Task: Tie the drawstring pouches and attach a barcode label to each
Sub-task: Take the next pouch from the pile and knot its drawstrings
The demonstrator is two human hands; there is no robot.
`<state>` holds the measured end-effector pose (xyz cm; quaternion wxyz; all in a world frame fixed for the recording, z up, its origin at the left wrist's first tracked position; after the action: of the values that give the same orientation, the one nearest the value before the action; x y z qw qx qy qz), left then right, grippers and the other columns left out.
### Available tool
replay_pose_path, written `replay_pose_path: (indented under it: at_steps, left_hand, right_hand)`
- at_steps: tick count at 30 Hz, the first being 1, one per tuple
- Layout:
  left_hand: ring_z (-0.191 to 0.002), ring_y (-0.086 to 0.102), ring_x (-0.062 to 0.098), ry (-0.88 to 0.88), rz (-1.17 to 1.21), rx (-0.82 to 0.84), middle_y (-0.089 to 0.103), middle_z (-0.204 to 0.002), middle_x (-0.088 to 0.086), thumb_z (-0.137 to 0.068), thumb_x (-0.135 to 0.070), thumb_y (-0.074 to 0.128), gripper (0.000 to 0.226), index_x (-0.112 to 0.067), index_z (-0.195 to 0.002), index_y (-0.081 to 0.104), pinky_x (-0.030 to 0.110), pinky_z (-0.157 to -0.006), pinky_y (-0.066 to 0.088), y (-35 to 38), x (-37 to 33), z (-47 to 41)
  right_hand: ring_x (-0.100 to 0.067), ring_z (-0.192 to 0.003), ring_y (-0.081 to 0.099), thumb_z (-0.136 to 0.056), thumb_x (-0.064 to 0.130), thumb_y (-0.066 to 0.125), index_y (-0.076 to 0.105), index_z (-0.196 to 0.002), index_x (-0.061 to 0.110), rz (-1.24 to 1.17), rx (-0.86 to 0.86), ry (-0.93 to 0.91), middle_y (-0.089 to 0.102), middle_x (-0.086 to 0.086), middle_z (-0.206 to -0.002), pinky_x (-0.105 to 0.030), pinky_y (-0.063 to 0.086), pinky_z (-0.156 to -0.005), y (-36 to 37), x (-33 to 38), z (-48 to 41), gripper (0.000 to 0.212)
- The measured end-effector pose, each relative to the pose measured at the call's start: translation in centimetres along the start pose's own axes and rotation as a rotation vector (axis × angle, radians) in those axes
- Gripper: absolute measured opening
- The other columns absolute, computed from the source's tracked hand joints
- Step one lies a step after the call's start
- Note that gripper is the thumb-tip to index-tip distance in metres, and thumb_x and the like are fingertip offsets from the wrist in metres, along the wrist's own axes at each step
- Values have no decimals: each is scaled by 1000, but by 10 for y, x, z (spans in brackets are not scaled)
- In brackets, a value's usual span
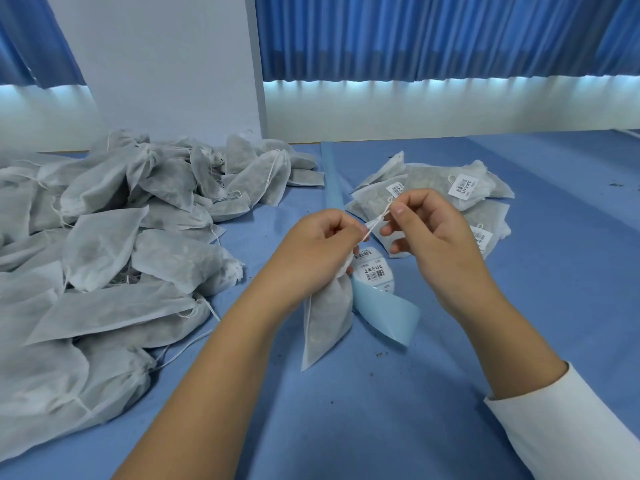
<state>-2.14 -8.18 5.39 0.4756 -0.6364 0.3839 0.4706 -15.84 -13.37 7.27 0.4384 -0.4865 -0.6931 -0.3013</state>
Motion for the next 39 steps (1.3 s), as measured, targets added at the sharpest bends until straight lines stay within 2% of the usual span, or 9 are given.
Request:
replay_pose_path:
  at_steps: [6,15,19,22,24,29,33,36,39]
  left_hand:
    - [-51,49,0,144,-171,-39,58,-55,-17,-94,-22,60,18,-23,-76,62,16,-56,44,10,-11,3]
    - [-53,45,0,206,-206,-35,52,-56,-18,-94,-19,60,17,-20,-77,61,14,-57,39,10,-15,2]
    - [-51,46,1,33,-56,-101,51,-58,-18,-98,-33,48,25,-25,-80,64,10,-53,39,-4,0,-3]
    - [-67,49,13,-142,152,-195,52,-73,-10,-93,-42,48,27,-27,-79,66,27,-72,41,-18,15,-2]
    - [-65,49,15,-208,315,-278,51,-76,-6,-93,-36,48,25,-25,-80,67,30,-69,40,-27,22,2]
    - [-62,39,12,-150,638,-294,41,-75,1,-90,-9,38,28,-13,-95,65,26,-55,34,-34,18,0]
    - [-65,43,12,-125,537,-308,48,-72,-1,-70,-6,56,28,-18,-94,64,25,-58,35,-42,14,0]
    - [-58,44,13,-80,538,-283,49,-56,-2,-83,11,43,40,-18,-103,63,24,-57,37,-45,11,-2]
    - [-55,42,10,-63,815,-197,47,-59,-2,-84,14,30,45,-9,-106,62,21,-60,38,-42,11,-6]
  right_hand:
    - [-8,-73,63,-100,12,50,53,-90,20,62,-96,10,66,1,-84,-22,51,-58,-15,-5,-4,13]
    - [-6,-65,61,-100,13,49,55,-88,19,82,-162,48,63,13,-67,-19,49,-54,-23,-9,-4,15]
    - [-5,-67,61,-98,14,53,59,-86,19,-9,-97,50,62,13,-67,-18,49,-57,-16,-3,-2,14]
    - [-7,-70,60,-99,12,54,60,-88,19,-70,5,-12,62,10,-70,-20,49,-61,-1,8,3,15]
    - [-8,-71,58,-98,8,53,59,-89,16,-55,86,-68,61,9,-71,-21,50,-63,12,16,8,13]
    - [-6,-66,56,-96,3,55,58,-87,15,6,173,-112,60,10,-71,-20,48,-63,32,22,18,16]
    - [-5,-70,57,-96,2,54,58,-88,15,54,192,-128,61,10,-75,-22,48,-66,36,24,21,16]
    - [-4,-78,58,-97,5,55,59,-89,18,141,223,-154,60,14,-81,-30,50,-69,40,23,23,15]
    - [-5,-87,58,-95,12,57,60,-90,22,230,243,-193,60,17,-89,-30,50,-76,44,24,25,11]
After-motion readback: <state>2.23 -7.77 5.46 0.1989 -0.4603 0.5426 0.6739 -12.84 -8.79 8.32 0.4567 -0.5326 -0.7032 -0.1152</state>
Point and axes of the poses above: each hand's wrist, its own z-axis away from the middle knuckle, its own y-axis out of the palm, x = y × z, the point moved 10 cm from there along -z, towards the middle knuckle
